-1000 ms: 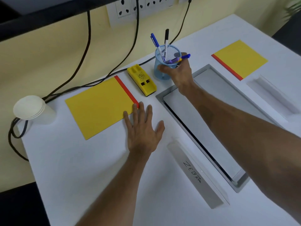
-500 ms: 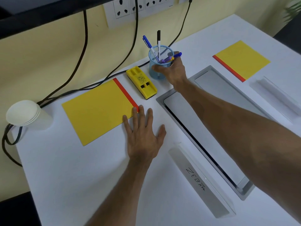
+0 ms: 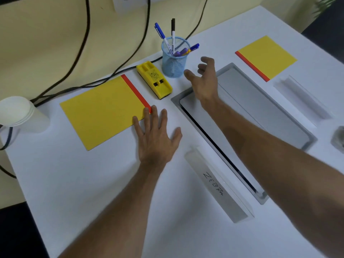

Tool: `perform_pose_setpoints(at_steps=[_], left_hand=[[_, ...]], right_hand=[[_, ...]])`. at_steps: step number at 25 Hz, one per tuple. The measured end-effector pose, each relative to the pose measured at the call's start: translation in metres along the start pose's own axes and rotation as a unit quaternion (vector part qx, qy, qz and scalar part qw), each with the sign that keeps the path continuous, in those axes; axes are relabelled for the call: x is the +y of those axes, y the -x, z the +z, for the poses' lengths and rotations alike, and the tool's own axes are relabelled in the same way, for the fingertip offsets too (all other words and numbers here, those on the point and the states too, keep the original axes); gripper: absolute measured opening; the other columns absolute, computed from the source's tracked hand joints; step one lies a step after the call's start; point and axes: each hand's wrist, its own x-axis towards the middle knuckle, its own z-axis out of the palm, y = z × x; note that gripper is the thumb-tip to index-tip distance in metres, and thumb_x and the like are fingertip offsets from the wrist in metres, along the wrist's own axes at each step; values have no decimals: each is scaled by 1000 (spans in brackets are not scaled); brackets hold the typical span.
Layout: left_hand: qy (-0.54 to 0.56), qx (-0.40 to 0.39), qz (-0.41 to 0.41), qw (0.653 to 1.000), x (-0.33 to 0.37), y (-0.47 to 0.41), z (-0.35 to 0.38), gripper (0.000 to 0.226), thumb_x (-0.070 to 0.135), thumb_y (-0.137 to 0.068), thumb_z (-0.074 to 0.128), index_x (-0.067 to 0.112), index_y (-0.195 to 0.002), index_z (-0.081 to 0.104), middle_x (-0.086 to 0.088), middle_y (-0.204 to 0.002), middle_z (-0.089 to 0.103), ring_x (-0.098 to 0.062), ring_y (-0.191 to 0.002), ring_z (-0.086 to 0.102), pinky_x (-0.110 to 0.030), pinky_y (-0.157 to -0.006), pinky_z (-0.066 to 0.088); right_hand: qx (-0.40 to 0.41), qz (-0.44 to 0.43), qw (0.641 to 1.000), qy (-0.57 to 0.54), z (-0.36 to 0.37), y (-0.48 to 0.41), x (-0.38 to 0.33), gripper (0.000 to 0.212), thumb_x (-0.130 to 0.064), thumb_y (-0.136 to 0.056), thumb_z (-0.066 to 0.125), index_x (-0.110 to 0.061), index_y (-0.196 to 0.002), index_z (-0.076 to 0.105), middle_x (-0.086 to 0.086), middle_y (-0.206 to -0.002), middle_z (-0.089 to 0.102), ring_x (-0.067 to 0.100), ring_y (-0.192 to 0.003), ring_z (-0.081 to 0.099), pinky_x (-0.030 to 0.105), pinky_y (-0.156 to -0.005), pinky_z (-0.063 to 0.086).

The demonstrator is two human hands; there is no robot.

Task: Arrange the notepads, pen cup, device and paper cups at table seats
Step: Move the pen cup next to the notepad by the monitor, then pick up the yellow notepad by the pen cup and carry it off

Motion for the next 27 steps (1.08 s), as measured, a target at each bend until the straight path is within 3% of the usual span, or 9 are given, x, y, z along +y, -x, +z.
perform_pose_setpoints(at_steps=[4,8,11,15,22,27], left_hand=[[57,20,12,998,-3,0,-4,70,55,-95,31,19,-156,23,-11,-163,23,-31,-151,13,-60,-119,9],[213,-8,4,977,-7,9,-21,77,57,-89,33,22,-157,20,-9,-165,15,-32,-152,3,-60,-119,3],[305,-20,3,952,16,38,-55,74,58,-92,35,23,-156,22,-4,-166,13,-26,-153,3,-56,-120,1],[371,-27,102,923,77,114,-112,72,53,-92,42,19,-154,29,-1,-165,15,-20,-153,8,-46,-122,6],[418,-150,200,873,170,261,-167,69,51,-87,50,23,-149,37,8,-161,25,-11,-149,20,-48,-120,23],[409,-224,250,849,225,344,-196,60,39,-94,59,33,-149,36,19,-160,24,-2,-145,22,-46,-120,24]], right_hand=[[52,-79,996,0,-65,107,5,34,-17,-86,66,-14,-119,59,0,-116,63,15,-106,60,28,-82,51],[91,6,995,25,-153,232,-3,20,-13,-93,62,-21,-112,64,-6,-115,64,7,-98,63,16,-74,51],[124,80,988,47,-216,314,3,18,-11,-93,61,-23,-104,67,-8,-109,67,7,-91,66,13,-70,49],[174,142,973,49,-280,409,13,17,-8,-93,63,-23,-99,69,-4,-103,70,9,-81,66,16,-63,48],[267,189,945,5,-362,539,13,17,-11,-94,62,-26,-98,69,-10,-99,69,12,-83,67,20,-66,52],[307,196,931,-27,-416,603,16,19,-9,-93,62,-26,-96,69,-10,-99,70,14,-86,69,22,-69,55]])
